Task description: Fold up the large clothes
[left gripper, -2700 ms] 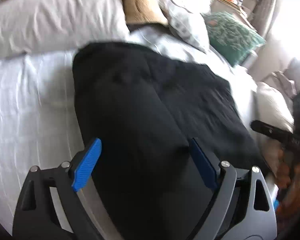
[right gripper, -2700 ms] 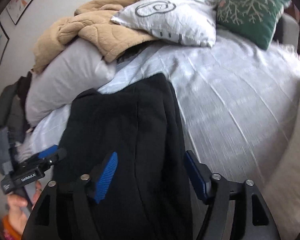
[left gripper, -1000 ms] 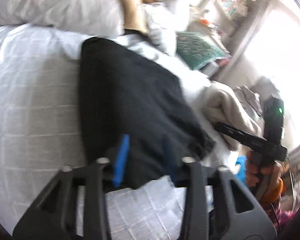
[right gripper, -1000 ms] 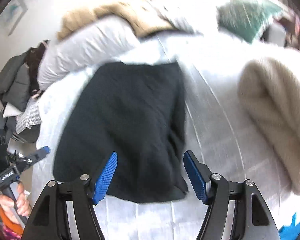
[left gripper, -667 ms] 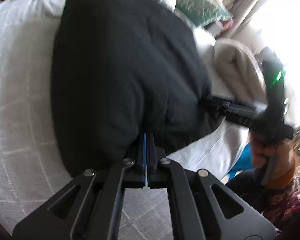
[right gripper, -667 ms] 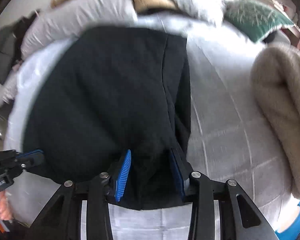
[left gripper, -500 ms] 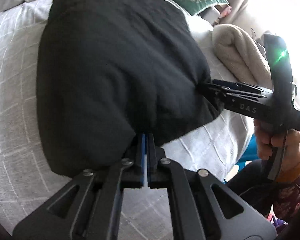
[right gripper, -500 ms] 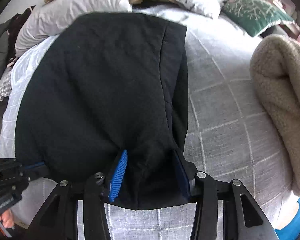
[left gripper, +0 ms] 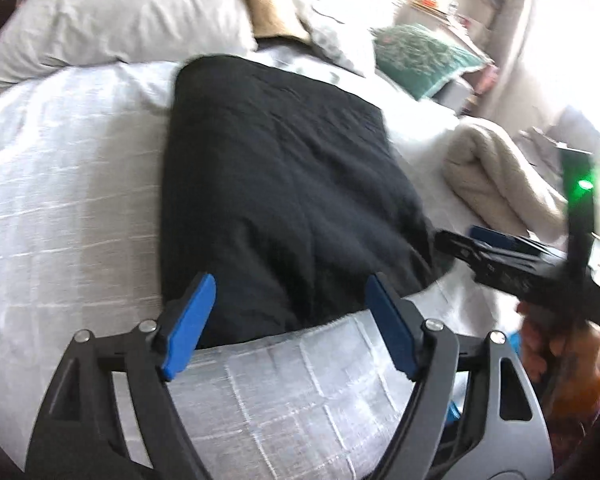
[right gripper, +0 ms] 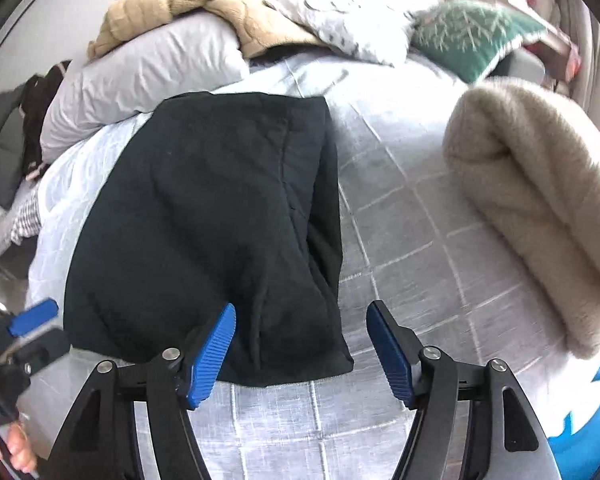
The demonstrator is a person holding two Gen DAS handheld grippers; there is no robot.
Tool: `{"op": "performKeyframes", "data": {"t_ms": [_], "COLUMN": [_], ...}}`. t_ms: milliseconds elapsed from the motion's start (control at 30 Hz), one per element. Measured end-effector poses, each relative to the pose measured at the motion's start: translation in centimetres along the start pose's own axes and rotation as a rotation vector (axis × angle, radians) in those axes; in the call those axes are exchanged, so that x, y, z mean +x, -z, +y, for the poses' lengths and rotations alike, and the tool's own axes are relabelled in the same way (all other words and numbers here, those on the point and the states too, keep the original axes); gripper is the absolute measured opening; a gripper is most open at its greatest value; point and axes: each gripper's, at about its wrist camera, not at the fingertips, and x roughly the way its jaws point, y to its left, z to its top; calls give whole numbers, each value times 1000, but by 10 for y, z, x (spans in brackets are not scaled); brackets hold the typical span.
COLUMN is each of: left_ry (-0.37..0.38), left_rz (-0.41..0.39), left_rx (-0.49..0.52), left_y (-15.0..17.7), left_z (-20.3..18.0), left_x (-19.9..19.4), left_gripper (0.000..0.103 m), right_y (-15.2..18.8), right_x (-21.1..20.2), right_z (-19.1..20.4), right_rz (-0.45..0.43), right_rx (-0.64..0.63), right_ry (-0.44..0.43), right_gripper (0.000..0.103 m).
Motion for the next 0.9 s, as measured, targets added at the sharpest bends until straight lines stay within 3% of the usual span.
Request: {"op": "performKeyframes", "data": {"t_ms": [67,233,367,600,767,900], "left_ry": [-87,-190,-281,-334,-318,-312], "left_rz": [-24,-53,-68,-27,53,70], "left_rx": [6,0,-11,-56,-100,-103], "left_y": [5,13,18,27,34,35], "left_z": [-2,-9,-15,-13,-10,-12], "left_x": [-6,-13,-18,-20,-10,-7], "left_gripper": [85,86,101,101,101,101], "right_y": [1,8,13,22,30,33], "right_x": [-5,-23,-26,-38,-38,-36], "right_z": [5,23,30,33,40,47], "right_rz": [-13,-48,-43,-57,-38,-22], "right_rx": [-24,-79,-97,-91,-110,-140], "right_ry": [17,34,73,97,132,143], "right_gripper": [77,84,85,91,91,92]}}
